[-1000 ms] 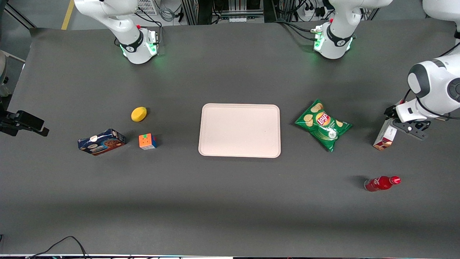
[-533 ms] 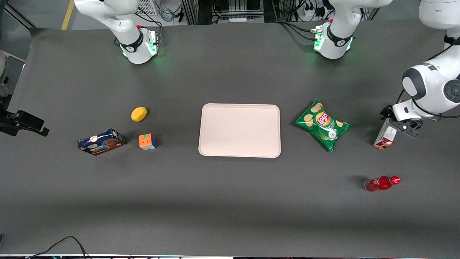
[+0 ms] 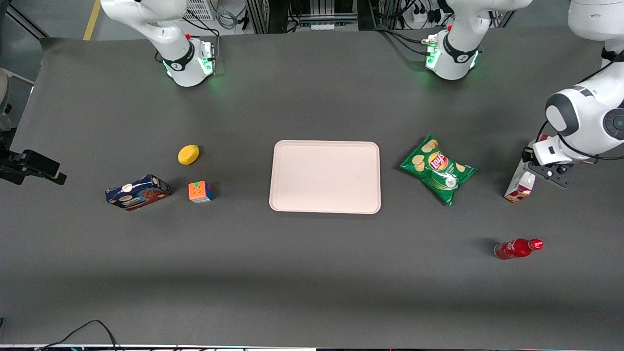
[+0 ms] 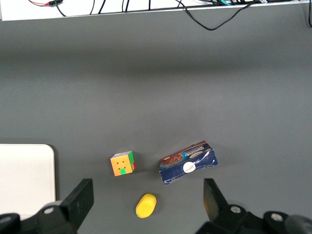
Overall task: Place red cookie box on tray
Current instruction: 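Close the left gripper on the red plaid cookie box, then lift the cookie box and carry it over the chip bag to the tray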
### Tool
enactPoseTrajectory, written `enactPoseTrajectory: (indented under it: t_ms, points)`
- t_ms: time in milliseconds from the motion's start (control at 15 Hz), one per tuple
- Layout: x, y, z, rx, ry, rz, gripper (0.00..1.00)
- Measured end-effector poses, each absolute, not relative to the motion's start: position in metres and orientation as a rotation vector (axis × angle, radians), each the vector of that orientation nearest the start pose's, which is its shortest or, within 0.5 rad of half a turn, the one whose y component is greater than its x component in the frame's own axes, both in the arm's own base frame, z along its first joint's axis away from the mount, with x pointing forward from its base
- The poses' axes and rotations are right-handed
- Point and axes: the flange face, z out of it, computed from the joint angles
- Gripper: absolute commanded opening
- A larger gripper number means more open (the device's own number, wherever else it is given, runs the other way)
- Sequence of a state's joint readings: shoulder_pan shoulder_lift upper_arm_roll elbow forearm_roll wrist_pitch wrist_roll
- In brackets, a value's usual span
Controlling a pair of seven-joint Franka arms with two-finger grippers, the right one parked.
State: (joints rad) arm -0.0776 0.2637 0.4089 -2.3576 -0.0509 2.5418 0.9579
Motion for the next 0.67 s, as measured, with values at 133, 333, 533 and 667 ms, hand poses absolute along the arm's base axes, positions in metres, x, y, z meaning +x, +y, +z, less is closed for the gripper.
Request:
enactPoseTrajectory:
  t_ms: [133,333,533,667]
  points:
    - [0.484,0.169,0.231,-3.006,0.857,0.156,0.00]
    - [0.511,0.158,0.276,-3.067,0.757,0.185,0.00]
    - [0.538,0.124,0.333,-3.123,0.634,0.209,0.00]
    - [0.553,0.075,0.370,-3.152,0.534,0.225,0.00]
